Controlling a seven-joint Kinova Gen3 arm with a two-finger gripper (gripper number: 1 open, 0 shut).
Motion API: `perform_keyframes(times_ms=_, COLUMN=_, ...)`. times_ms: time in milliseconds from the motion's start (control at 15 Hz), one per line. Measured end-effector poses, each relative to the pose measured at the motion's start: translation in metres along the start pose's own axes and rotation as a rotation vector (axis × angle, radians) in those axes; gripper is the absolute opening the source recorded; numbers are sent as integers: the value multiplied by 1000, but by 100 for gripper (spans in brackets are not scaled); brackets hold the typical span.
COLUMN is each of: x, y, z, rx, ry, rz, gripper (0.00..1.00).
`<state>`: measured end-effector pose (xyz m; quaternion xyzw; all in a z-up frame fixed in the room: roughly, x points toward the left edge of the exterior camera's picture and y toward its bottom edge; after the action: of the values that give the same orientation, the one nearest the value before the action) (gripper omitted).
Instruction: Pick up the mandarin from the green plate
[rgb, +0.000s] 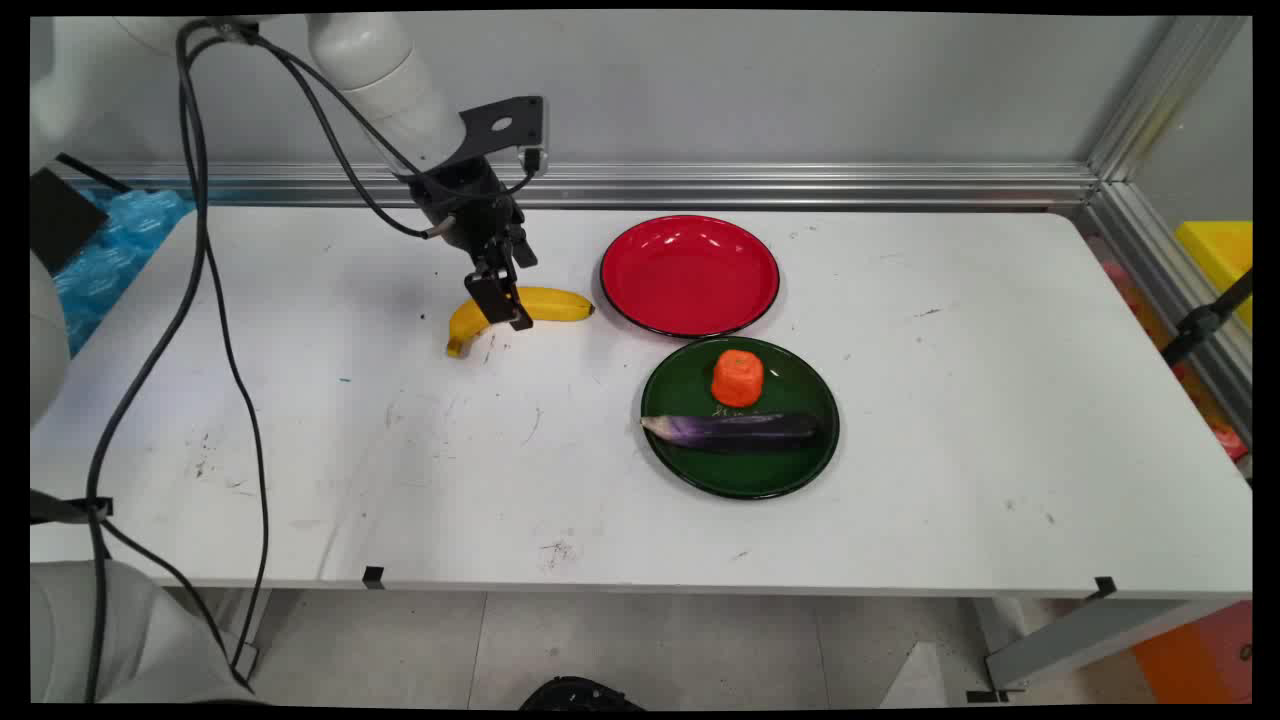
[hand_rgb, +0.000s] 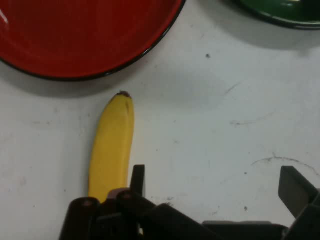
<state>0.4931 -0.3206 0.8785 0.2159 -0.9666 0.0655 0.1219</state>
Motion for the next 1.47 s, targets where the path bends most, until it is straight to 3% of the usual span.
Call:
perform_keyframes(times_ms=467, x=7, y=1, z=-8, rx=-54, ry=24, rz=30, gripper=100)
perform_keyframes(times_ms=933, x=18, y=-5, z=-12, rx=-79, ry=49, rz=40, gripper=100)
perform_keyframes(times_ms=1467, x=66, y=-19, z=-4, rx=-85, ry=111, rz=40, gripper=100)
